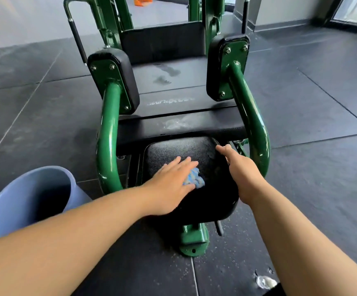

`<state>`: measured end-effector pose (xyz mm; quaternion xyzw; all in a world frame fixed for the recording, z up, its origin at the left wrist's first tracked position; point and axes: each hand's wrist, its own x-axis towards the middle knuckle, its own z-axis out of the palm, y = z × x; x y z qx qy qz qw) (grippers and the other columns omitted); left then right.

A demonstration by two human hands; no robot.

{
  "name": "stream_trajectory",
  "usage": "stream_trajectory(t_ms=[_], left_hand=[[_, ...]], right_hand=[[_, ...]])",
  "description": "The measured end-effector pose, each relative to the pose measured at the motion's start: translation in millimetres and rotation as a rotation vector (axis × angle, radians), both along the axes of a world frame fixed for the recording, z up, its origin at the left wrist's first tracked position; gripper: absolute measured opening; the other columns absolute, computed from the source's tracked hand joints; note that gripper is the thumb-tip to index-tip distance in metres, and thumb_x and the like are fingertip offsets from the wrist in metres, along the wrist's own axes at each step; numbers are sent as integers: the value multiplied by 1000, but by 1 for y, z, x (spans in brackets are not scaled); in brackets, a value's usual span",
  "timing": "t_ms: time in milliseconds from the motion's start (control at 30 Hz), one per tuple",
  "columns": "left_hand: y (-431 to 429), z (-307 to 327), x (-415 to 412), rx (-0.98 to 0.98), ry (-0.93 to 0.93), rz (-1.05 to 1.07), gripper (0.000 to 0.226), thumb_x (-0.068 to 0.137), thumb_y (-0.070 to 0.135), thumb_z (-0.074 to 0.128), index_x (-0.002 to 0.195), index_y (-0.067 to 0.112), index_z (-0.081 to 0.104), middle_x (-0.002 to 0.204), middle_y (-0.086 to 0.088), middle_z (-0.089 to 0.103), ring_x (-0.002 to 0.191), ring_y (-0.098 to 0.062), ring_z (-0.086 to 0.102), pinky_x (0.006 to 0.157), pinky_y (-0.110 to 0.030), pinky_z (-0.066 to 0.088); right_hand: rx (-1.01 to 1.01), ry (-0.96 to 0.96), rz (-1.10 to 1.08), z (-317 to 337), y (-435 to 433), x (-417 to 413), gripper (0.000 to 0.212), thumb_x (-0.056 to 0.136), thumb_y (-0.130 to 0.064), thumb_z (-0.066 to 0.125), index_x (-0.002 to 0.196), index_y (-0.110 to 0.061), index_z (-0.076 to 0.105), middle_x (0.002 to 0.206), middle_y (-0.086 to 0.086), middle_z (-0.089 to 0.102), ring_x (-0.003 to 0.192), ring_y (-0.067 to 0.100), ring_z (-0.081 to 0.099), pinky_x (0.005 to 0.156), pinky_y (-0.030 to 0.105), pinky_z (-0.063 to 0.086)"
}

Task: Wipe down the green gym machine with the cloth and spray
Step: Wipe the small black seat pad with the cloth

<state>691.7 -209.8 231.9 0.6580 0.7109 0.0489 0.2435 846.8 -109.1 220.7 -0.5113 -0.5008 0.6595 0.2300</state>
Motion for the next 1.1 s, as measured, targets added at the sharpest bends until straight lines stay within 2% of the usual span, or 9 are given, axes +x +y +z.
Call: stream_trajectory(t_ms=[133, 234, 367, 434, 500, 600, 801, 967, 1101], left_hand=[[85, -8, 6, 59, -119, 177, 56, 96, 35, 53, 144, 17, 30, 153, -6, 28, 141, -29, 25, 114, -34, 20], [107, -7, 16, 71, -180, 249, 55, 92, 39, 53, 140, 20, 35, 142, -3, 42, 131, -25, 34, 111, -35, 23], [70, -1, 7, -68, -891, 264, 59, 86, 47, 36, 144, 36, 31, 140, 6, 52, 136, -8, 33, 116, -32, 14], [51, 3, -11, 88, -1020, 371, 60, 85, 55, 38, 143, 44, 29, 143, 11, 49, 134, 0, 32, 114, -29, 11], [40, 3, -34, 241, -768, 526, 60, 89, 52, 44, 145, 39, 31, 151, 9, 37, 138, -4, 28, 117, -29, 13], [21, -17, -57, 102, -157, 490, 53, 101, 36, 36, 152, 30, 20, 161, 4, 10, 148, -20, 6, 120, -39, 5], [23, -39, -59, 14, -159, 524, 60, 102, 37, 32, 154, 21, 7, 160, 9, -11, 148, -21, 8, 120, -37, 10], [35, -36, -47, 38, -60, 701, 61, 102, 43, 26, 154, 18, 6, 162, 6, -7, 142, -30, 26, 112, -41, 25], [35, -40, -46, 65, -17, 696, 61, 102, 41, 25, 154, 13, 9, 162, -2, -3, 144, -29, 21, 113, -41, 23]], right_hand=[[-111, 126, -64, -10, 2, 4, 50, 102, -50, 31, 138, -22, 53, 136, -10, 56, 121, 8, 54, 109, 34, 39], [-48, 108, -72, -11, 1, 9, 51, 101, -53, 30, 144, -29, 44, 139, -16, 50, 121, 2, 48, 111, 32, 34], [300, 50, -40, -2, -2, 11, 43, 100, -47, 43, 142, -39, 46, 149, -18, 39, 131, -5, 38, 117, 29, 27], [538, -79, 127, 4, -9, 5, 46, 93, -48, 55, 138, -42, 49, 154, -16, 30, 139, -4, 26, 116, 23, 21], [776, -379, 385, 4, -12, -9, 48, 90, -48, 60, 137, -45, 49, 158, -12, 24, 147, 9, 15, 118, 29, 15], [863, -666, 463, 3, -14, -29, 48, 95, -30, 51, 141, -41, 44, 156, -11, 31, 147, 19, 20, 116, 35, 20], [660, -898, 467, 16, -66, -3, 65, 94, -6, 32, 154, -24, 12, 162, 3, 6, 149, 24, 7, 112, 35, 28], [525, -844, 232, 14, -5, -47, 45, 91, -7, 36, 134, -12, 43, 136, 17, 44, 124, 36, 46, 97, 39, 40], [363, -759, 126, 8, 55, -76, 34, 94, -8, 41, 127, -1, 45, 131, 19, 51, 122, 33, 49, 87, 33, 40]])
